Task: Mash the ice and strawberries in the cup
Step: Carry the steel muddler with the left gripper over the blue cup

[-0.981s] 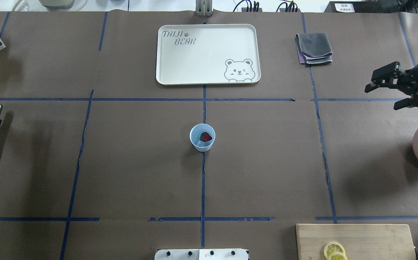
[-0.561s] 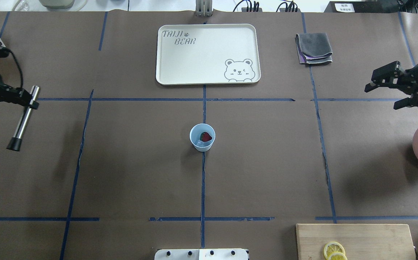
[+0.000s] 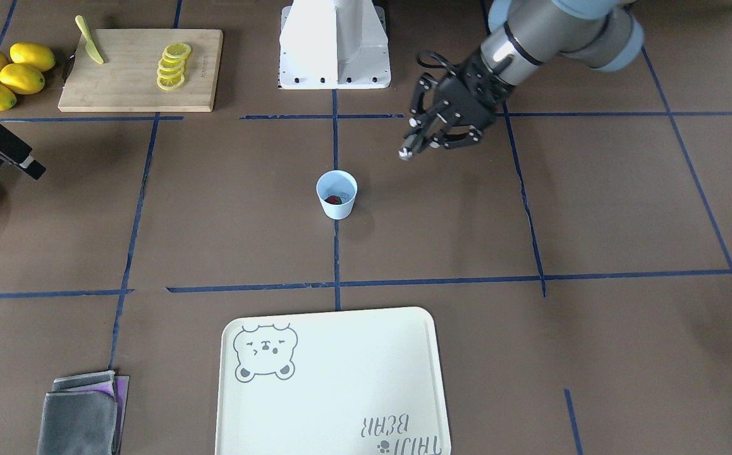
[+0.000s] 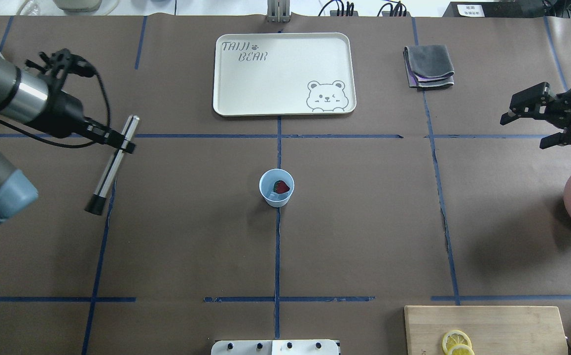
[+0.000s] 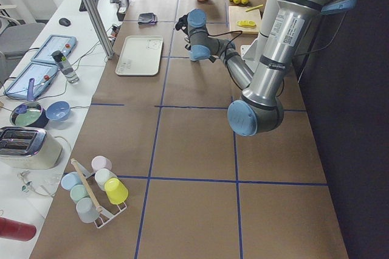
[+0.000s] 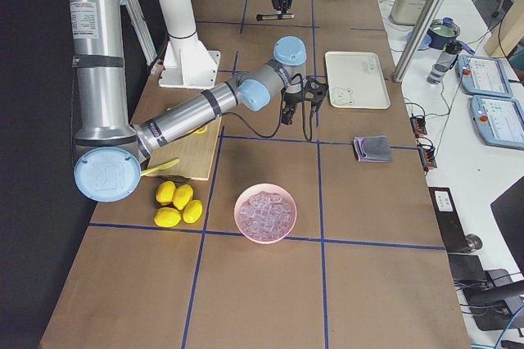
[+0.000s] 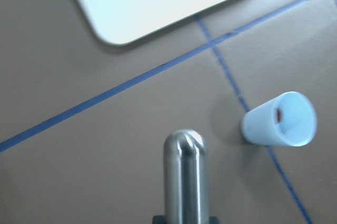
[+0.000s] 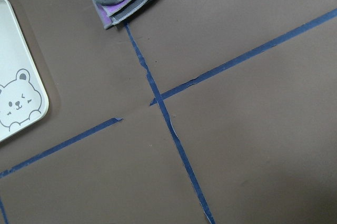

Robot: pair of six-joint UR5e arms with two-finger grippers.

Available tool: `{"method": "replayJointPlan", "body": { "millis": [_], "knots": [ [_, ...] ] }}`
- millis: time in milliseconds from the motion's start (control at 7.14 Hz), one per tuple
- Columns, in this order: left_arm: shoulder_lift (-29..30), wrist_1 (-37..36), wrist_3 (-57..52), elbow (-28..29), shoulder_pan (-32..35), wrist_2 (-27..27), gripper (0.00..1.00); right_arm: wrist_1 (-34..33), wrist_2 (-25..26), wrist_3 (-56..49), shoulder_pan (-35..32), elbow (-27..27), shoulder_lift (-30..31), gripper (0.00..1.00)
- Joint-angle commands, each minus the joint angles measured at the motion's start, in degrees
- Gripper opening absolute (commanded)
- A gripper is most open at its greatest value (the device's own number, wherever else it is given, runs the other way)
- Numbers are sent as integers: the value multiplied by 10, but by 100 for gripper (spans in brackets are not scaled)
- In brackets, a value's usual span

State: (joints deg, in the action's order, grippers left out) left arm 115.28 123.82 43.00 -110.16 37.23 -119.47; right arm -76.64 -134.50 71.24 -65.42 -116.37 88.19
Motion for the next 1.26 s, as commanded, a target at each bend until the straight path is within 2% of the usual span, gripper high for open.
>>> {"method": "replayJointPlan", "body": {
  "millis": [0,140,280,420,561,701,841,1121],
  "knots": [
    [34,103,5,-1,-70,161,2,0,-17,0,-15,-1,0,99],
    [27,157,-15,3,-121,278,0,0,-34,0,-29,0,0,99],
    [26,161,-60,7,-167,377,0,0,-36,0,-31,-1,-1,99],
    [27,177,-117,12,-188,499,0,0,-36,0,-32,-1,-2,99],
    [31,239,-121,47,-203,573,0,0,-36,0,-31,-1,-4,99],
    [37,304,-122,103,-206,601,0,0,-36,0,-32,-2,-4,99],
    [57,329,-123,125,-208,604,0,0,-36,0,-33,-3,-5,99],
    [78,336,-123,132,-208,628,0,0,-36,0,-34,-3,-5,99]
  ]
}}
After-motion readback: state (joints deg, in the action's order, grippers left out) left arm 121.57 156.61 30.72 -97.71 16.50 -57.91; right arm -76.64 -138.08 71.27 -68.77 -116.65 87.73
